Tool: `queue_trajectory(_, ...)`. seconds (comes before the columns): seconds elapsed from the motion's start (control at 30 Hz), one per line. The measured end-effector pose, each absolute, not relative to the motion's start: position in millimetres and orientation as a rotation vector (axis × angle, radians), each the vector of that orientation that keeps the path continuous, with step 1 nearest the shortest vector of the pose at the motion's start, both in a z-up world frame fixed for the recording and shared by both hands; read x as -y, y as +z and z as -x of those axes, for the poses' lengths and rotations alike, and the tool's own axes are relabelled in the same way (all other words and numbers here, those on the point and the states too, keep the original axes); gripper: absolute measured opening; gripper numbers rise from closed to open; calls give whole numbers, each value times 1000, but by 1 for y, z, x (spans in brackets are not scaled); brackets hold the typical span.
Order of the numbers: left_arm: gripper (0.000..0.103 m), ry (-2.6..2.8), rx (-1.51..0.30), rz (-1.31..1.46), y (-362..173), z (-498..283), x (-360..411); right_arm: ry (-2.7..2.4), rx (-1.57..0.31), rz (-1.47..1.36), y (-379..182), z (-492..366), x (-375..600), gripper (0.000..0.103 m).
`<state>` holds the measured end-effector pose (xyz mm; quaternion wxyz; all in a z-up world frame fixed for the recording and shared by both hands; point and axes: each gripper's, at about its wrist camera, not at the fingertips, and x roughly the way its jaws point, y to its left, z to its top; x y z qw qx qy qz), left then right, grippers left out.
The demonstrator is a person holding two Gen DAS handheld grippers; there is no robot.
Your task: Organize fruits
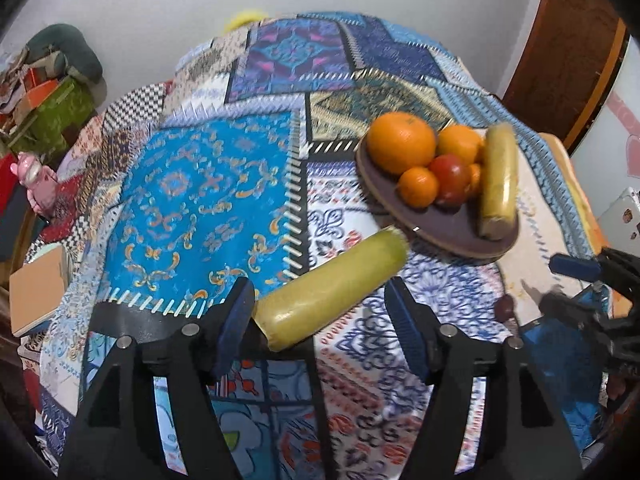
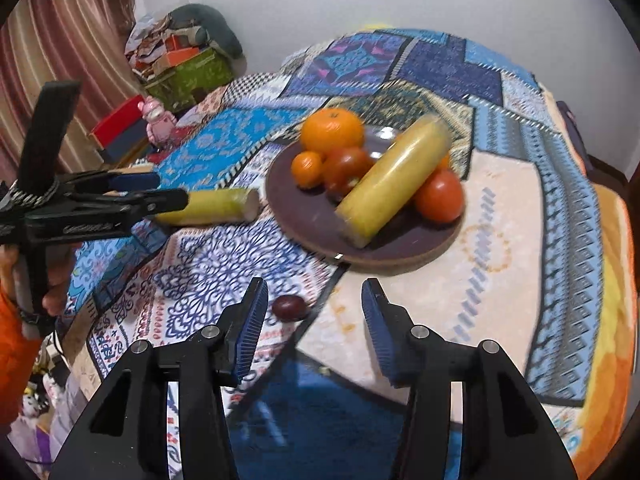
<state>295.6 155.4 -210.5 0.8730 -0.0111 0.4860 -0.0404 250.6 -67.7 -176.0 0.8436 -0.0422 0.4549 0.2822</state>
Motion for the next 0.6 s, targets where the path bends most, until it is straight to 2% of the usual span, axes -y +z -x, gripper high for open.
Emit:
queue_trajectory(0.13, 67, -120, -1042, 18, -226, -309, -155, 594, -998, 116, -189, -249, 54, 45)
queue_trajectory(0.27, 73, -173, -1055, 23, -234, -322, -151, 583, -1023, 119, -197, -250, 48, 45)
queue_trajectory(0.4, 73, -189, -1075, 31, -245, -333, -146, 582, -1052, 122, -204, -253, 46, 45)
queue_trajectory(0.5, 67, -167, -1071, 16, -252, -334, -143, 579, -1066, 128, -210, -255, 43, 44)
queue_trajectory(0.6, 52, -156, -1061, 13, -251, -332, -143, 584, -1058, 127, -210, -255, 42, 38)
